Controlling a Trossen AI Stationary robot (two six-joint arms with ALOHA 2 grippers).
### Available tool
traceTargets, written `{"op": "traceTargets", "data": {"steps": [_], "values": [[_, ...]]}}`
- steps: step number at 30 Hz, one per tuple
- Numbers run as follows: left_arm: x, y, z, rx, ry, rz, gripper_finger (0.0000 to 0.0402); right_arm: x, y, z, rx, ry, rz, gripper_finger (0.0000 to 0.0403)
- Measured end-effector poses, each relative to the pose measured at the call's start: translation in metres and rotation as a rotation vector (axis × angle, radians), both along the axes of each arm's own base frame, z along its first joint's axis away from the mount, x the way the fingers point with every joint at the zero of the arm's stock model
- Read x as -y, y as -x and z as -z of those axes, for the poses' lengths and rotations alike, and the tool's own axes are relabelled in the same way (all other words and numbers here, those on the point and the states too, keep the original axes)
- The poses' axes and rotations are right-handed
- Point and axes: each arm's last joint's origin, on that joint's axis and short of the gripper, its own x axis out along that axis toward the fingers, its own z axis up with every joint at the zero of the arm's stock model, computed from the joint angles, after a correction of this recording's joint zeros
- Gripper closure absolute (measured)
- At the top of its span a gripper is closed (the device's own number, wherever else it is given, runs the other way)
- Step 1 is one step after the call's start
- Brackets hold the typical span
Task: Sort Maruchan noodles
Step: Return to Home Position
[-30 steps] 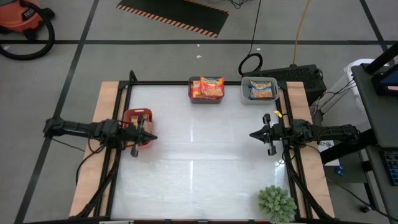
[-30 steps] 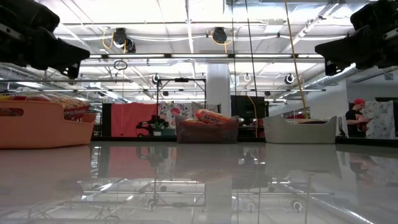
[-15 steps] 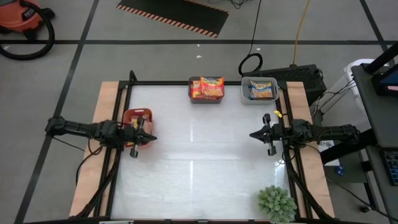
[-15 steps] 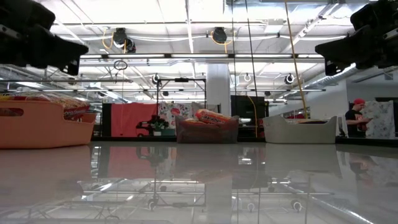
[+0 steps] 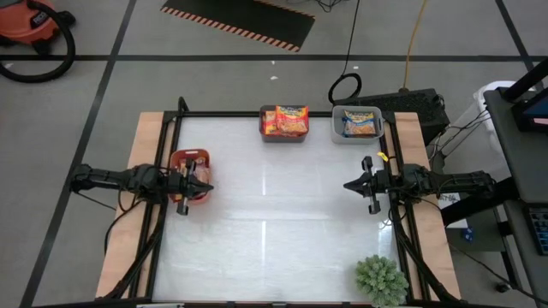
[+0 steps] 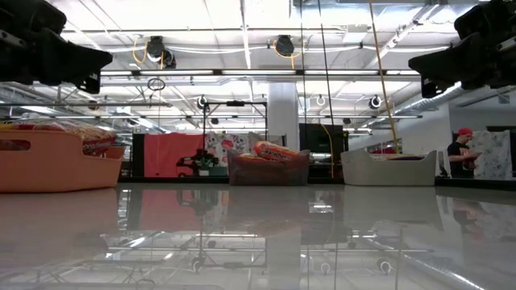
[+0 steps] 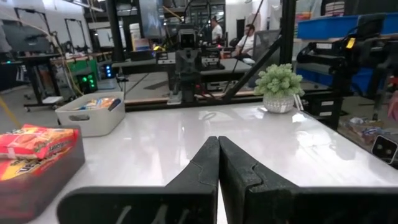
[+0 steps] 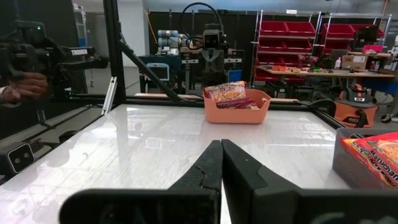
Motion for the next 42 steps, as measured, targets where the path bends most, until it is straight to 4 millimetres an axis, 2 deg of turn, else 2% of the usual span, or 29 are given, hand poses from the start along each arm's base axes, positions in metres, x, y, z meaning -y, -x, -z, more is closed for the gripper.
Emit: {"op": "traceTargets", "data": {"steps": [10, 16, 25, 42], "values": [[-0.0082, -0.0006, 0.0001, -0.003, -0.003, -0.037, 0.0398, 0.0000, 0.0000, 0.0000, 0.000, 0.000, 0.000, 0.0403], [-0.0087, -0.0009, 0.0009, -0.017, 0.045, -0.018, 0.0398, 0.0000, 0.0000, 0.0000, 0.000, 0.000, 0.000, 0.0403], [-0.0091, -0.0016, 0.0019, -0.024, -0.008, -0.040, 0.0398, 0.0000, 0.0000, 0.0000, 0.000, 0.000, 0.000, 0.0403], [-0.0092, -0.0016, 0.0018, -0.024, -0.001, -0.042, 0.0398, 0.0000, 0.0000, 0.0001, -0.001, 0.000, 0.000, 0.0403]]}}
